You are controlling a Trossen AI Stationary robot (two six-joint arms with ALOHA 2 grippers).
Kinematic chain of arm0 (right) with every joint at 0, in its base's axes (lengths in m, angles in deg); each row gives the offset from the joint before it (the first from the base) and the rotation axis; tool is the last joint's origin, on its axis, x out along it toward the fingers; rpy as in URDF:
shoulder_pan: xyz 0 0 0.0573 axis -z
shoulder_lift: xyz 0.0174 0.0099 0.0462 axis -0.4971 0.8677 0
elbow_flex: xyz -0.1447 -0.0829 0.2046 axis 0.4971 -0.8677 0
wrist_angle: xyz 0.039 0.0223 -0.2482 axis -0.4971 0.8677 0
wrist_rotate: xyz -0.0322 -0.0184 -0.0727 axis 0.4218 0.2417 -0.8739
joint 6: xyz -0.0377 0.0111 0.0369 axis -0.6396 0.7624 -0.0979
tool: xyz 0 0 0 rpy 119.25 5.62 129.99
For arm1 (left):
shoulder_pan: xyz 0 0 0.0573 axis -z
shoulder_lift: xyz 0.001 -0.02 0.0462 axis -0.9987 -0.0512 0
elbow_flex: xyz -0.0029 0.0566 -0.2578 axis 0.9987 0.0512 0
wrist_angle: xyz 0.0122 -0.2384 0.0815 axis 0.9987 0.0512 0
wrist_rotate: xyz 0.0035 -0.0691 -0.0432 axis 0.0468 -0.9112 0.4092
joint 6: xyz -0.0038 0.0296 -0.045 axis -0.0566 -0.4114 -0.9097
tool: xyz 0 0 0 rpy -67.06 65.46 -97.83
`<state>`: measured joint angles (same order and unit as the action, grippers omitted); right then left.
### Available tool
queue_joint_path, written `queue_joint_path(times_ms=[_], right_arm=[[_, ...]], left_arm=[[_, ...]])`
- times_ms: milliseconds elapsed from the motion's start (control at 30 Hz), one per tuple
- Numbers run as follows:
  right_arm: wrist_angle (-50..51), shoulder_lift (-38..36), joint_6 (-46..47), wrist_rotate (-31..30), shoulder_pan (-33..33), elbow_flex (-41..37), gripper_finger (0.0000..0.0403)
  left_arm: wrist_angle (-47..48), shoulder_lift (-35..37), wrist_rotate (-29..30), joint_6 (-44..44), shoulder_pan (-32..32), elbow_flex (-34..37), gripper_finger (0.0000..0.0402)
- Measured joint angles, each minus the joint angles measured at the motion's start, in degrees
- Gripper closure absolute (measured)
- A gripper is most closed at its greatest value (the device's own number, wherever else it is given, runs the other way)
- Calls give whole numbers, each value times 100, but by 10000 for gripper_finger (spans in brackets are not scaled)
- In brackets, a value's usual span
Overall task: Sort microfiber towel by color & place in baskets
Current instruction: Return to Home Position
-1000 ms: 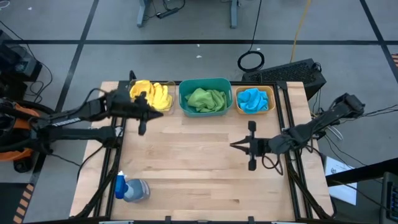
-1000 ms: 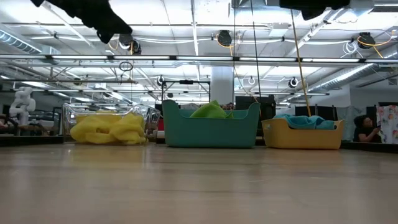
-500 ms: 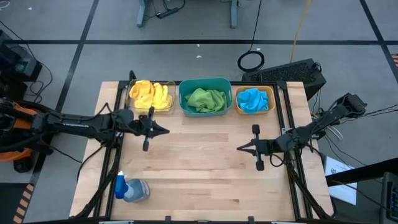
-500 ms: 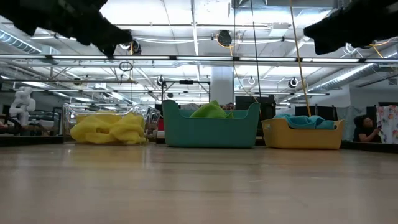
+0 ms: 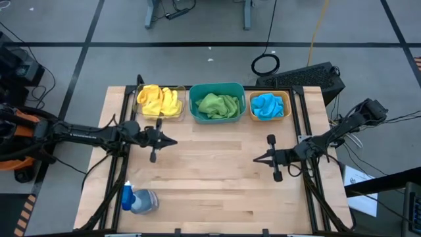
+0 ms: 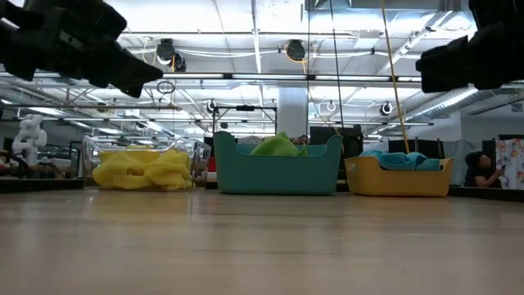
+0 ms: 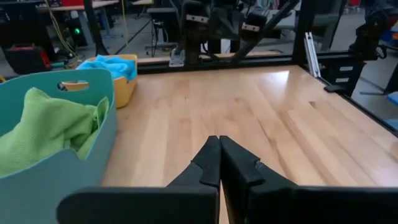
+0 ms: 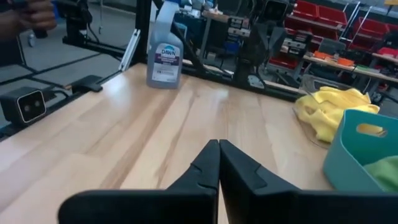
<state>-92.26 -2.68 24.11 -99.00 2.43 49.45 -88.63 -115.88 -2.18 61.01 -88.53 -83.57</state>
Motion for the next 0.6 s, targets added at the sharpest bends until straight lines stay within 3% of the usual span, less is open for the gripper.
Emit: queue_joint_path(times_ms=[267, 600], right_arm=[[-1163, 0, -18, 266, 4, -597, 403], [-1165, -4, -304, 337, 4, -597, 403]], left_arm=[[-242, 473, -27, -4, 1, 524, 397], [-262, 1062, -40, -8, 2, 960, 398]])
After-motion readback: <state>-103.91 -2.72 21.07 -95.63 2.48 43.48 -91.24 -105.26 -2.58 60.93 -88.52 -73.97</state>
